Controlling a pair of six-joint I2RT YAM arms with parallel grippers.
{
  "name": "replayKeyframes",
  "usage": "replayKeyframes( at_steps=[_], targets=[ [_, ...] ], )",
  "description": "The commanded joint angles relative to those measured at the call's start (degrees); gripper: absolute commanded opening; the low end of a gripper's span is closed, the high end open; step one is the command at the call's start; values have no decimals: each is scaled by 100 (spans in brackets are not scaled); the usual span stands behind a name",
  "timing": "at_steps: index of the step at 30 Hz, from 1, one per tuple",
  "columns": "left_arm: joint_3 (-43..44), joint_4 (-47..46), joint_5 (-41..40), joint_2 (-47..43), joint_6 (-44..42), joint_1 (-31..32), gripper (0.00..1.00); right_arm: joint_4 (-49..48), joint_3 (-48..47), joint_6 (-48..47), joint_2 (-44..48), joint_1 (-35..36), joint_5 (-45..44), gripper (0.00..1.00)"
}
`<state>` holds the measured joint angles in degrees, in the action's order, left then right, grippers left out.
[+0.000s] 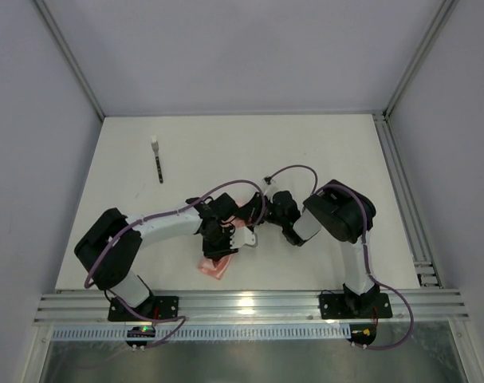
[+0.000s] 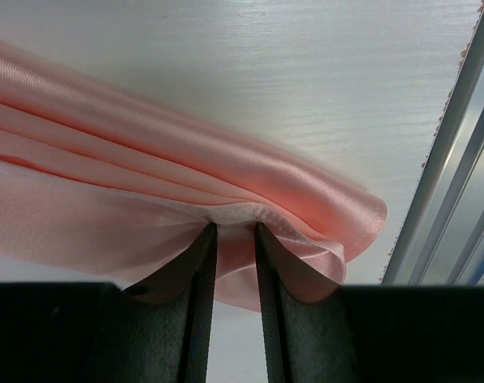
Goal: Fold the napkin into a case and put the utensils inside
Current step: Fold the 2/3-rectangle-folded napkin at the center of the board.
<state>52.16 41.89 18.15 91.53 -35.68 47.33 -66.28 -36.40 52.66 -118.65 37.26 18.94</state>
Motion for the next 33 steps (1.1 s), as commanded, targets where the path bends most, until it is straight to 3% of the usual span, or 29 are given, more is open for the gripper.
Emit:
replayKeyframes(
  at_steps=[1,6,12,18,26,29,33],
  targets=[
    [-145,390,435,330,-106,145,27,-43,-227,-151,-53,-192,-339,4],
    [-259,355,426,366,-150,145,28,194,-253,-291,69,-219,-136,4],
    [187,504,716,-784,-9,-154,48,484,-157,-511,290,-219,-189,4],
    [1172,1426,1050,-1119,69,-426,55,371,27,-398,369,-227,-372,4],
    [559,752,-268,-1102,430,-462,62,-34,730,235,553,-122,-1032,4],
    [576,514,-435,-742,501,-251,72,10,932,402,676,53,-1401,4],
    [497,215,-953,-347,492,275,73,37,1188,631,817,264,-1788,3]
  ],
)
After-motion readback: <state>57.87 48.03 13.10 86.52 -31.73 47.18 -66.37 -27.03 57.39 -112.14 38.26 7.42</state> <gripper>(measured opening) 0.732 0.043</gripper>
